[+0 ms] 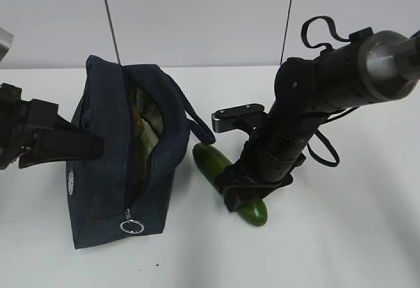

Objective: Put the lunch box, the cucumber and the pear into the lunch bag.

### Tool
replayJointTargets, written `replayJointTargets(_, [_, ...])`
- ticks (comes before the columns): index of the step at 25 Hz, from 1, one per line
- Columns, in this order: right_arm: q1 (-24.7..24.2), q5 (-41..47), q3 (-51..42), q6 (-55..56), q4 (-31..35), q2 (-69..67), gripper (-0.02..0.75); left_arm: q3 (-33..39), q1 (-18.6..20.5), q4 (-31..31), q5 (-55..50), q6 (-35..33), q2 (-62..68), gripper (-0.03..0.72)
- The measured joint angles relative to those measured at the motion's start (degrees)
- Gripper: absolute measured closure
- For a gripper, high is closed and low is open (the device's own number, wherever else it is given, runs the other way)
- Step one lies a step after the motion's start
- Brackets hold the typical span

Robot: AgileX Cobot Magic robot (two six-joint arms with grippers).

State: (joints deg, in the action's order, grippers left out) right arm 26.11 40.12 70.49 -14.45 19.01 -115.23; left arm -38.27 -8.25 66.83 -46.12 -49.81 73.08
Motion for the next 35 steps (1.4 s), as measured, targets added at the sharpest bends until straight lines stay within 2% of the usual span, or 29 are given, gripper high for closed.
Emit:
replayJointTargets(13, [0.0, 3.35, 0.24, -0.12, -3.37, 0.58, 0.335, 0.0, 0.0, 0.0, -0.2, 0.0, 0.0, 0.702])
replayJointTargets(16, [0.0, 5.12, 0.24, 0.79, -6.69, 1.77, 0.335, 0.0, 0.0, 0.0, -0.37, 0.0, 0.0, 0.702])
replayJointTargets(22, [0.0, 9.61, 2.39, 9.83, -20.49, 5.1, 0.336, 0.0, 0.0, 0.0, -0.71, 0.0, 0.0, 0.702])
replayJointTargets(28, [0.0, 13.62, 5.97, 17.34, -31.24, 8.81, 0.336, 0.0, 0.0, 0.0, -0.87, 0.0, 0.0, 0.702])
replayJointTargets(31, [0.0, 14.47, 8.04, 19.07, -33.23, 10.71, 0.336, 0.0, 0.0, 0.0, -0.89, 0.0, 0.0, 0.702])
replayJointTargets(35, [0.0, 14.6, 11.97, 19.58, -31.41, 13.39, 0.336, 0.0, 0.0, -0.05, -0.89, 0.0, 0.0, 0.702])
